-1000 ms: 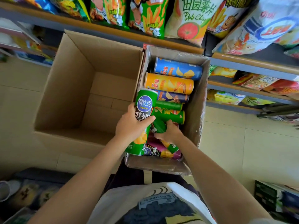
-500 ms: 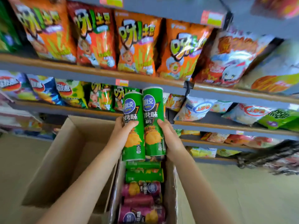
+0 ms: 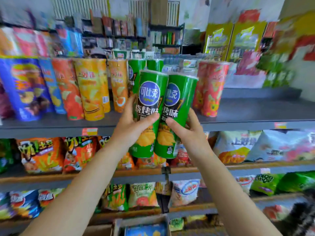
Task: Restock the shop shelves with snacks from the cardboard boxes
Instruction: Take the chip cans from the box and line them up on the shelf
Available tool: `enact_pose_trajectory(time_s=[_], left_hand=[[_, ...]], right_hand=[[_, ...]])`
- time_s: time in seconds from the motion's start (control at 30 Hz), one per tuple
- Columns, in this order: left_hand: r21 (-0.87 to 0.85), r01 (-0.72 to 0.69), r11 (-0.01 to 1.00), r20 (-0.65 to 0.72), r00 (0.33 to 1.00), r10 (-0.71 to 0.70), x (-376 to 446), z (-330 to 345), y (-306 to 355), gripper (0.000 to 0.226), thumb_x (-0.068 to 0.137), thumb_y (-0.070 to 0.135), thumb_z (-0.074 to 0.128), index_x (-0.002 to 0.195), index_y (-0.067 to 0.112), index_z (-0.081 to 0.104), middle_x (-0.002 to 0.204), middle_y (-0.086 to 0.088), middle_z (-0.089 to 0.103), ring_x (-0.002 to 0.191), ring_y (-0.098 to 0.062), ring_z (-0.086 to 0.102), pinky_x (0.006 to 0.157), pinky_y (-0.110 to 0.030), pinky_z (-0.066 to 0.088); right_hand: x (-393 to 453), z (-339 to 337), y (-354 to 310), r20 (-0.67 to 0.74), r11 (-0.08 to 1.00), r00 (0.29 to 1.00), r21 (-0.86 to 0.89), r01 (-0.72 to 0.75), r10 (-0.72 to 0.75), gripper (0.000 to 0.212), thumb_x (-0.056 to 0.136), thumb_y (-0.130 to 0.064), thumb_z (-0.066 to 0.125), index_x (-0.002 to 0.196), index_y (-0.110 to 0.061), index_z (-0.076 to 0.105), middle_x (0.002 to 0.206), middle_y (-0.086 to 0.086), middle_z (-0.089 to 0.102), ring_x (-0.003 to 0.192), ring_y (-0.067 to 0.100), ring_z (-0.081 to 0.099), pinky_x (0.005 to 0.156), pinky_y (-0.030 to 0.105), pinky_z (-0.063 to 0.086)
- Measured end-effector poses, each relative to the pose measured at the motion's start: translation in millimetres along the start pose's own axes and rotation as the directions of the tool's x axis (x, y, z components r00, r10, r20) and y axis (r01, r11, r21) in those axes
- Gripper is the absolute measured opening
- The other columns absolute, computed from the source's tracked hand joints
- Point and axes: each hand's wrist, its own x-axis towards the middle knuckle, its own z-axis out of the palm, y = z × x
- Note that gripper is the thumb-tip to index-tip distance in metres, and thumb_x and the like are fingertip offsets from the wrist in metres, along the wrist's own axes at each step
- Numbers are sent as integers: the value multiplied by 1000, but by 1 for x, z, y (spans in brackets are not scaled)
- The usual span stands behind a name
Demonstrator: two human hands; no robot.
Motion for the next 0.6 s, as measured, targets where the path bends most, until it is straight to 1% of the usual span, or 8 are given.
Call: enact_pose_trajectory(time_s=[0.13,0.17,0.23,0.37,0.43,0.47,0.53,0.6], left_hand=[[83,-35,996,-108,993,44,45,1,-4,92,59,52,87,139,31,46,132,11,62,122,-10,58,105,-42,48],[81,-42,996,-124,991,52,53,2,-7,93,62,50,88,142,31,44,135,9,60,124,-12,57,104,-39,50],[75,-38,996,-160,986,50,66,2,-14,87,75,36,85,148,29,38,140,7,56,126,-12,55,94,-22,52],[167,5,986,-205,978,30,82,-2,-29,84,86,37,76,154,31,27,143,12,48,129,-10,47,102,-26,42],[281,28,959,-166,986,20,86,-8,-39,79,89,32,73,153,27,27,133,14,50,120,-6,48,86,-8,39],[341,29,940,-141,990,21,88,-12,-47,76,89,29,73,151,25,30,128,14,51,116,-6,50,80,-5,38],[482,30,875,-121,992,32,90,-18,-64,66,89,29,73,145,25,38,123,12,54,115,-12,54,85,-17,39],[613,59,788,-150,988,42,91,-22,-77,59,90,31,71,140,25,42,127,5,57,119,-21,55,88,-30,42]], right_hand=[[50,3,-5,-56,990,993,-101,94,-100,54,81,-4,79,129,-7,57,111,3,73,94,8,68,82,30,58],[63,5,0,-66,986,991,-128,108,-117,56,80,-9,81,130,-10,57,113,2,73,97,10,69,84,34,58],[86,9,12,-78,976,989,-190,110,-127,61,78,-22,84,133,-17,56,114,-2,73,102,11,69,88,37,58],[116,22,35,-71,955,990,-281,98,-122,64,78,-30,84,135,-24,55,111,-10,72,97,2,68,88,33,58],[125,23,46,-61,923,992,-375,80,-110,72,78,-34,83,141,-30,47,116,-13,68,100,3,65,87,28,56],[128,23,52,-44,902,994,-427,68,-96,76,78,-34,83,143,-32,43,119,-13,66,102,4,62,86,25,54],[129,21,68,-23,843,999,-538,19,-37,76,78,-38,81,143,-31,42,119,-7,63,105,11,59,84,28,51],[124,21,80,-40,753,999,-658,-24,-3,62,82,-36,78,136,-23,49,115,1,61,99,17,58,78,29,44]])
